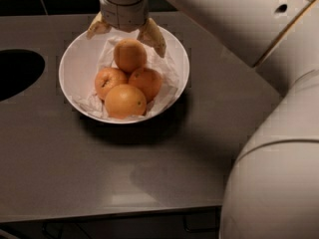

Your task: Pick orange from white bowl

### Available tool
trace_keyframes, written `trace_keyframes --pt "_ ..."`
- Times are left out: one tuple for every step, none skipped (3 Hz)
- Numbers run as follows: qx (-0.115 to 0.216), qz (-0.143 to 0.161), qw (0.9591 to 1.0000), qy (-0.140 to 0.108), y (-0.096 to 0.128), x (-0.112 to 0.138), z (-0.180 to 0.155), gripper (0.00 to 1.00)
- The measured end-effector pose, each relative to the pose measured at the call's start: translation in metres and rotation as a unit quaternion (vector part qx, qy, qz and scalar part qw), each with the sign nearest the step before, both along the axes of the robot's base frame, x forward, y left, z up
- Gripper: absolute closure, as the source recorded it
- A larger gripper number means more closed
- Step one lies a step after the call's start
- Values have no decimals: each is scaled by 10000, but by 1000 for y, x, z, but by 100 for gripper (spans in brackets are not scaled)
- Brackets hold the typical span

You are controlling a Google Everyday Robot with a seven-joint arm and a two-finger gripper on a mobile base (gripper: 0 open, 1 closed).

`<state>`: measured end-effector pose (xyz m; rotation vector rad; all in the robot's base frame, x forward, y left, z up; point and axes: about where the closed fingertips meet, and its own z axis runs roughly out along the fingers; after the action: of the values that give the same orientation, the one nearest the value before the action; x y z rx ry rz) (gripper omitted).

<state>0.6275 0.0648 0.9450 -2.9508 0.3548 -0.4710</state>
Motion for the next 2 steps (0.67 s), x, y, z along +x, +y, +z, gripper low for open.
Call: trace_keyframes --pt "-4 30 10000 89 2 1 -8 0" --pt "-10 44 9999 134 3 1 -11 0"
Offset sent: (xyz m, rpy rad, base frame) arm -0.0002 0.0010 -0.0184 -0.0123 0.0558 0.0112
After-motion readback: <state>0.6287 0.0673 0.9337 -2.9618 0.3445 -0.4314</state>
